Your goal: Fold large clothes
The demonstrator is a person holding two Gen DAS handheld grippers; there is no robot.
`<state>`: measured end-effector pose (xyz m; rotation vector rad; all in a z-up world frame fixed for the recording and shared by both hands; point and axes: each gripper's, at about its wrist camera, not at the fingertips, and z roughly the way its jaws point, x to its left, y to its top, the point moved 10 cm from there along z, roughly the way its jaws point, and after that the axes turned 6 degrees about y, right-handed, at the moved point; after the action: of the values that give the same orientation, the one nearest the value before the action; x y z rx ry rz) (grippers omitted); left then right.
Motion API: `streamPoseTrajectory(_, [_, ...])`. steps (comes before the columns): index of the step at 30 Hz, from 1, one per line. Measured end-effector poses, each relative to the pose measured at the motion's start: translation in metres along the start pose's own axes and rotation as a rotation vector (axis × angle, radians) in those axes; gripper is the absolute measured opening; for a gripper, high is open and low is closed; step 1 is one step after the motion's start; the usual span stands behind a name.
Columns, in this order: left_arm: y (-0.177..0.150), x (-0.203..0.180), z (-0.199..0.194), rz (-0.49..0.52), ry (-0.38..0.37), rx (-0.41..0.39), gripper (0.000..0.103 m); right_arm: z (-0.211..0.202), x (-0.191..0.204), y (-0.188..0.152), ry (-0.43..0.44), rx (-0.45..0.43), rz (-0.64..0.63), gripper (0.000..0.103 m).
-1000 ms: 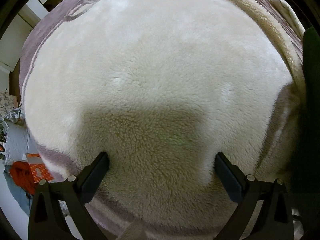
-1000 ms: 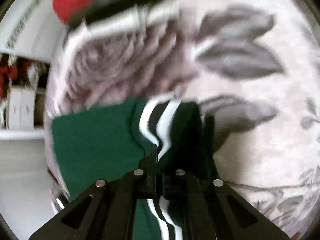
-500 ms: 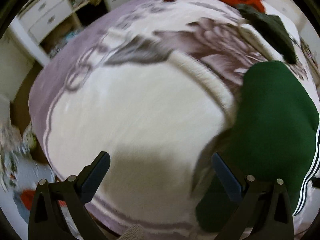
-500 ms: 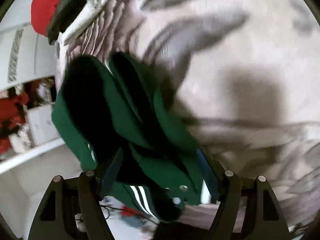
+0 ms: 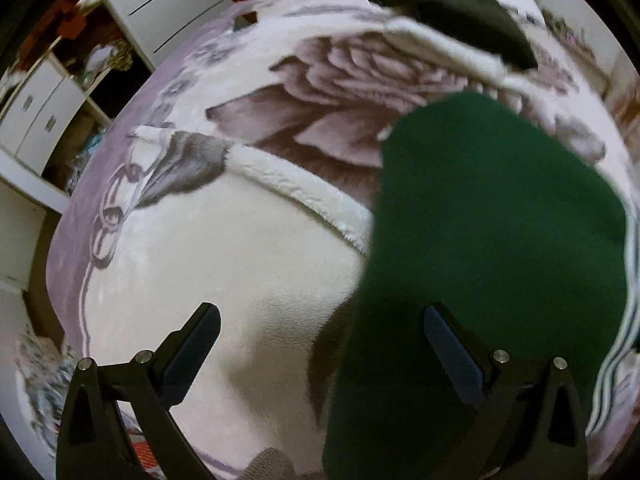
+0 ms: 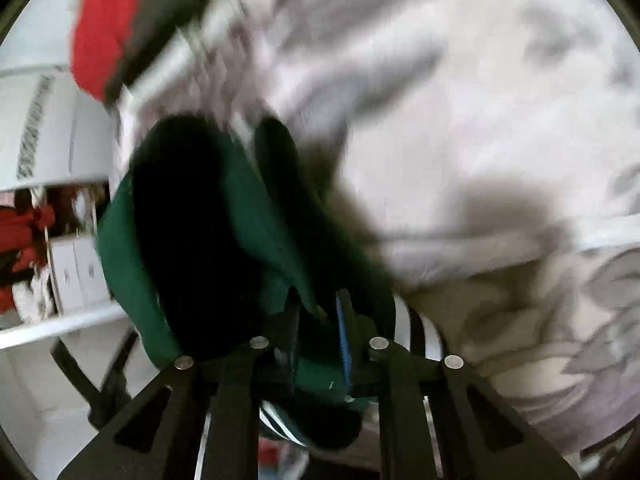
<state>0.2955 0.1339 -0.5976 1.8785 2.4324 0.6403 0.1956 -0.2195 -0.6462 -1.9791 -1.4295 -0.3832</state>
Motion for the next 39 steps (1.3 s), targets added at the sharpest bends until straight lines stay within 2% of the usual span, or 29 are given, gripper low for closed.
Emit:
streamPoseTrajectory(1, [0.000,-0.002,0.002,0.006,-0.004,0.003,0.103,0.003,0.000,0.000,0.008,0.029,0.028,0.029])
streamPoseTrajectory(2, [0.000,-0.004,0.001,0.006,-0.010,0.000,0.103,-0.001,0.003,0.001,0.022,0.022,0.038,0.032])
streamPoseTrajectory(3, [0.001,-0.005,0.001,0.006,-0.016,-0.004,0.103,-0.012,0.008,0.004,0.031,-0.025,0.030,0.033])
streamPoseTrajectory(5, [0.001,-0.006,0.000,0.012,-0.014,-0.005,0.103,-0.037,0.020,0.006,0.070,-0.128,0.004,0.043])
streamPoseTrajectory(6, [0.001,-0.006,0.000,0.012,-0.015,-0.006,0.103,-0.045,0.030,0.004,0.137,-0.158,-0.006,0.045])
streamPoseTrajectory(7, [0.001,-0.006,0.000,0.008,-0.017,-0.006,0.103,-0.048,0.041,-0.001,0.214,-0.164,-0.013,0.052])
streamPoseTrajectory(8, [0.001,-0.007,0.000,0.004,-0.019,-0.004,0.103,-0.047,0.048,-0.004,0.265,-0.150,-0.018,0.062])
streamPoseTrajectory(9, [0.001,-0.007,0.000,-0.002,-0.021,-0.001,0.103,-0.037,0.056,-0.011,0.315,-0.108,-0.028,0.068])
streamPoseTrajectory(10, [0.001,-0.007,0.000,-0.002,-0.023,-0.001,0.103,-0.022,0.059,-0.017,0.318,-0.056,-0.033,0.076])
streamPoseTrajectory(13, [0.003,-0.006,-0.002,0.004,-0.015,0.001,0.103,0.037,0.056,-0.029,0.282,0.111,-0.011,0.078])
streamPoseTrajectory(14, [0.004,-0.005,-0.004,0.006,-0.016,-0.001,0.103,0.051,0.053,-0.031,0.279,0.132,0.011,0.077])
streamPoseTrajectory(15, [0.005,-0.006,-0.007,0.007,-0.021,-0.007,0.103,0.054,0.054,-0.029,0.277,0.110,0.018,0.075])
streamPoseTrajectory(16, [0.006,-0.006,-0.011,0.007,-0.029,-0.013,0.103,0.055,0.057,-0.026,0.275,0.097,0.010,0.043])
streamPoseTrajectory(17, [0.008,-0.007,-0.015,0.006,-0.037,-0.017,0.103,0.053,0.066,-0.024,0.300,0.094,0.003,0.003])
streamPoseTrajectory(19, [0.010,-0.011,-0.022,0.010,-0.053,-0.025,0.103,0.028,0.078,-0.021,0.272,0.020,-0.013,0.003])
streamPoseTrajectory(22, [0.012,-0.018,-0.026,0.034,-0.056,-0.030,0.103,-0.026,0.105,-0.018,0.236,-0.100,-0.103,0.003])
streamPoseTrajectory(25, [0.015,-0.029,-0.028,0.044,-0.100,-0.052,0.103,-0.063,0.108,-0.001,0.171,-0.182,-0.110,0.003])
streamPoseTrajectory(27, [0.014,-0.035,-0.021,0.065,-0.081,-0.055,0.103,-0.074,0.083,0.017,0.084,-0.198,-0.092,0.003])
streamPoseTrajectory(29, [0.010,-0.037,-0.010,0.104,-0.032,-0.033,0.103,-0.043,0.054,0.029,0.019,-0.122,-0.069,0.003])
streamPoseTrajectory(30, [0.007,-0.038,-0.004,0.122,-0.016,-0.022,0.103,-0.026,0.044,0.027,0.010,-0.076,-0.053,0.005])
streamPoseTrajectory(31, [0.003,-0.037,-0.001,0.133,-0.008,-0.012,0.103,-0.009,0.035,0.019,0.045,0.005,-0.018,0.012])
streamPoseTrajectory(32, [0.000,-0.036,0.001,0.134,-0.007,-0.008,0.103,-0.004,0.030,0.012,0.089,0.048,0.009,0.020])
streamPoseTrajectory(33, [-0.002,-0.035,0.001,0.130,-0.015,-0.008,0.103,-0.001,0.030,0.002,0.140,0.083,0.025,0.023])
streamPoseTrajectory(37, [-0.010,-0.033,0.004,0.119,-0.035,0.004,0.103,0.006,0.017,-0.038,0.163,0.133,0.001,0.062])
streamPoseTrajectory(39, [-0.010,-0.034,0.005,0.120,-0.032,0.003,0.103,0.021,0.015,-0.054,0.198,0.179,0.016,0.063])
